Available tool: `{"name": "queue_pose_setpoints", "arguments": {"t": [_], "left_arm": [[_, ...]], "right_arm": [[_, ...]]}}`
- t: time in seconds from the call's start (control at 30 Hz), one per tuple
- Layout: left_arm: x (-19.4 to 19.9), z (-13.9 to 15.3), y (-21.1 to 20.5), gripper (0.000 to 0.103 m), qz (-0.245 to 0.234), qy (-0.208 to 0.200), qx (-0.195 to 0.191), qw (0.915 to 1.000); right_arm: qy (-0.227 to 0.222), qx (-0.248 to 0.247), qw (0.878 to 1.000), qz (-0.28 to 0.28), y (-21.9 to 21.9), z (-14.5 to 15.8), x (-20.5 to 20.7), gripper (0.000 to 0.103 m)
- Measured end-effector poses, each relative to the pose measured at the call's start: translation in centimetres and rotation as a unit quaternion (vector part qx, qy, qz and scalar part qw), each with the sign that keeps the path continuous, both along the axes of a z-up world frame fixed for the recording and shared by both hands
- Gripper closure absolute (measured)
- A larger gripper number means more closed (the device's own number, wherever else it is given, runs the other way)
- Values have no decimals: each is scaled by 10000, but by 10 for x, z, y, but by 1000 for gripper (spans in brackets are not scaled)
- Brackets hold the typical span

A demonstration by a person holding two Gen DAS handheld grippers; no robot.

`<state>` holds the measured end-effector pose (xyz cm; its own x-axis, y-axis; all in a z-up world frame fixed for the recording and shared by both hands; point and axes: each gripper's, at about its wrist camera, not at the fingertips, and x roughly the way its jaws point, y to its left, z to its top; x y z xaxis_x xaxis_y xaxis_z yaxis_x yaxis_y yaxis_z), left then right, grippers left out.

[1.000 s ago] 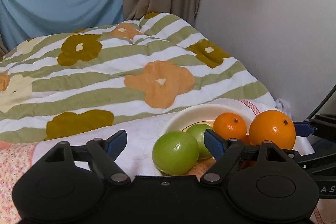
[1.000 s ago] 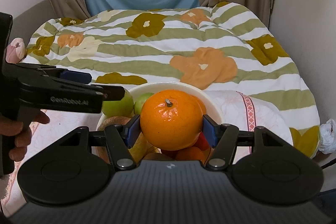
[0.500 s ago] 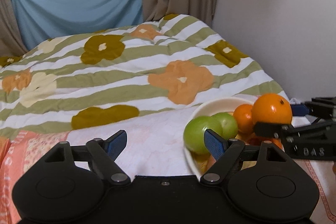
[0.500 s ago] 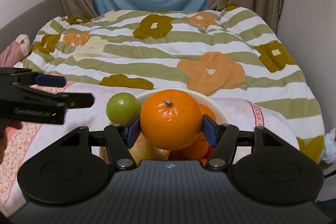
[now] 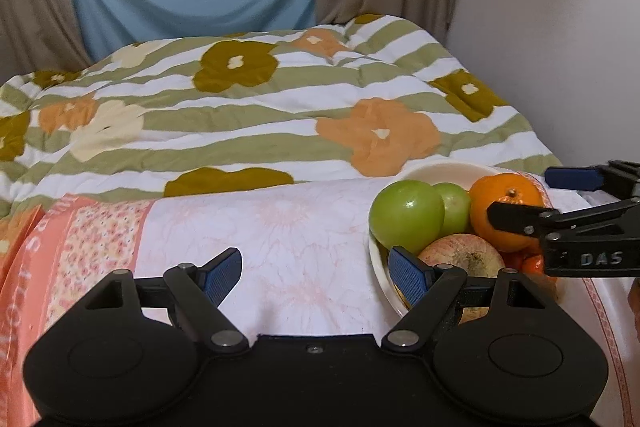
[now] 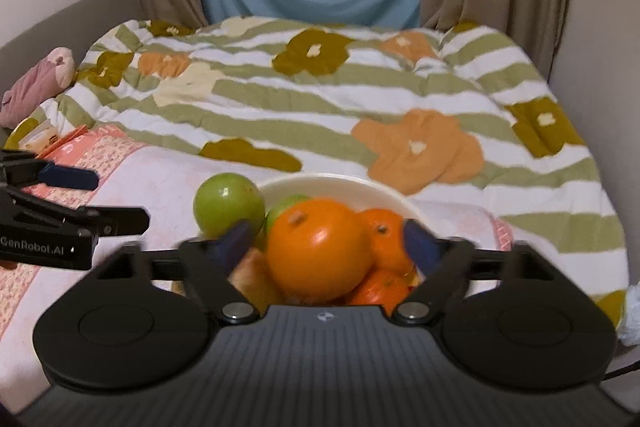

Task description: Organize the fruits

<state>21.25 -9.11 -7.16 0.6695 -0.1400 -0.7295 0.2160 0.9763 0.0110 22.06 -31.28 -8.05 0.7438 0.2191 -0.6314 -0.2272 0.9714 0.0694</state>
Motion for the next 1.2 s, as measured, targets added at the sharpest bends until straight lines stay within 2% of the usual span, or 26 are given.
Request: {"name": "queue_pose_setpoints", "arguments": {"t": [0.13, 0.3, 0.73, 0.8, 0.87, 0.9, 1.0, 1.2], "left_arm": [[-13, 6, -1, 19, 212, -22, -56, 9998], [-32, 24, 4, 19, 256, -168, -135, 9994], [-110, 99, 38, 19, 201, -804, -237, 9963], [-123, 106, 43, 17, 231, -888, -212, 9956], [-134, 111, 48, 5, 291, -943, -219, 9949], [-140, 114, 51, 3, 317, -1002, -229, 9942], [-155, 120, 59, 1, 308, -1124, -252, 9929], [-175, 119, 71, 0, 370, -1105, -194, 9930]], "right_arm": [[-37, 81, 10000, 39, -6, 9, -6, 0], [-180, 76, 9997, -112, -4, 36, -26, 0], [-499, -133, 9954, -804, 33, 123, -132, 0], [-497, -162, 9946, -893, 38, 130, -147, 0], [-498, -189, 9938, -973, 44, 135, -161, 0], [-517, -197, 9934, -1006, 46, 137, -167, 0], [-502, -230, 9930, -1040, 54, 141, -185, 0], [-368, -271, 9916, -1213, 67, 139, -210, 0]]}}
